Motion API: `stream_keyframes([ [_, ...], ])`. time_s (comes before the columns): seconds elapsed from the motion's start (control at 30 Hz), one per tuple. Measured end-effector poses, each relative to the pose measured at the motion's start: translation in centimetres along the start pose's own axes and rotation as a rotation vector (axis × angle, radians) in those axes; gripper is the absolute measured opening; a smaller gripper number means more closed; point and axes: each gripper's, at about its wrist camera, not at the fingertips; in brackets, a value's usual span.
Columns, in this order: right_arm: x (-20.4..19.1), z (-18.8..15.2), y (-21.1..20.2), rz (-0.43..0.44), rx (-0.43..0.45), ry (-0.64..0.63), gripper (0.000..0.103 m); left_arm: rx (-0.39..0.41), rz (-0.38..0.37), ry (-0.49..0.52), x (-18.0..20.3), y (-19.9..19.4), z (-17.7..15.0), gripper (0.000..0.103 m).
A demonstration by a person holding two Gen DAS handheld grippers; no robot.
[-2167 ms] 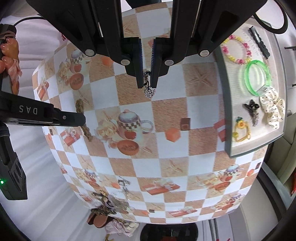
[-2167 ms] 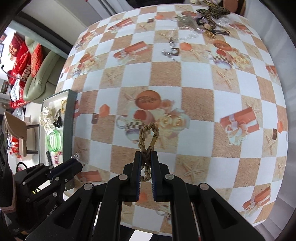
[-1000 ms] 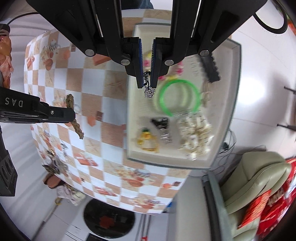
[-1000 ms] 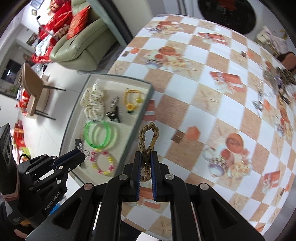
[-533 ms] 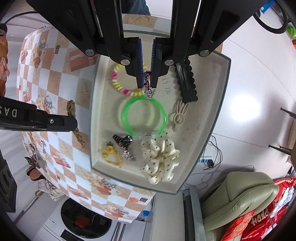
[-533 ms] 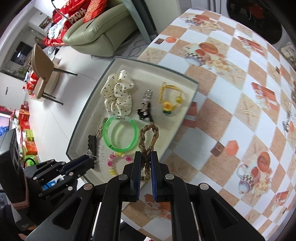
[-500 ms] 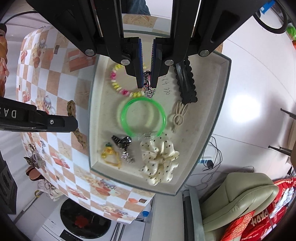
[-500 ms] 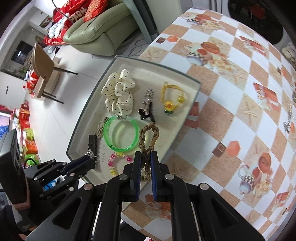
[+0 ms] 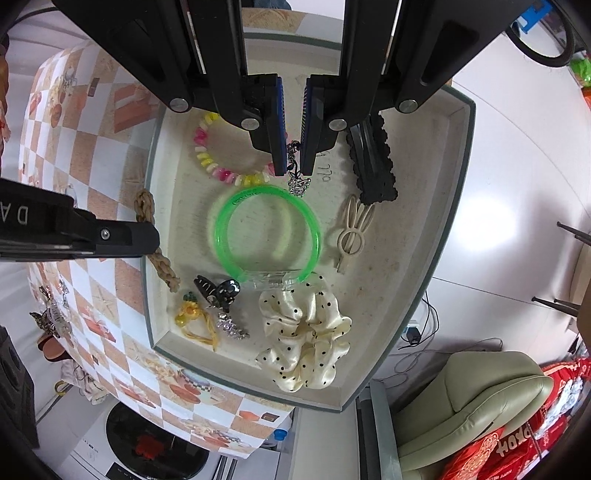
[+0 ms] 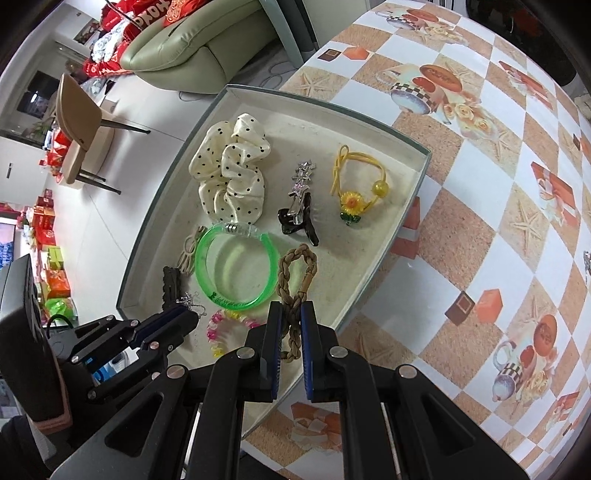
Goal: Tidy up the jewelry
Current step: 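Lower both items into the tray and open right tool, then left tool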
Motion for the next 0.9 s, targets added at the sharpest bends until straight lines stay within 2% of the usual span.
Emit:
stream_keyframes([
  [0.4, 0.5, 1.0, 2.9, -0.018, -0.037, 0.019, 0.01, -0.026, 0.022, 0.005, 0.0, 1.9, 0.2, 0.011],
  [0.9, 0.6, 0.7, 5.5, -0.026, -0.061, 0.028, 0.01, -0.024, 0.048, 0.045, 0.4, 2.8, 0.8, 0.011],
])
Point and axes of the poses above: each gripper's, at about its wrist camera, not at the fingertips, and y roughly the way its jaws point, x to its right, z to its top, and after that the axes turned 5 degrees about -y, right-handed
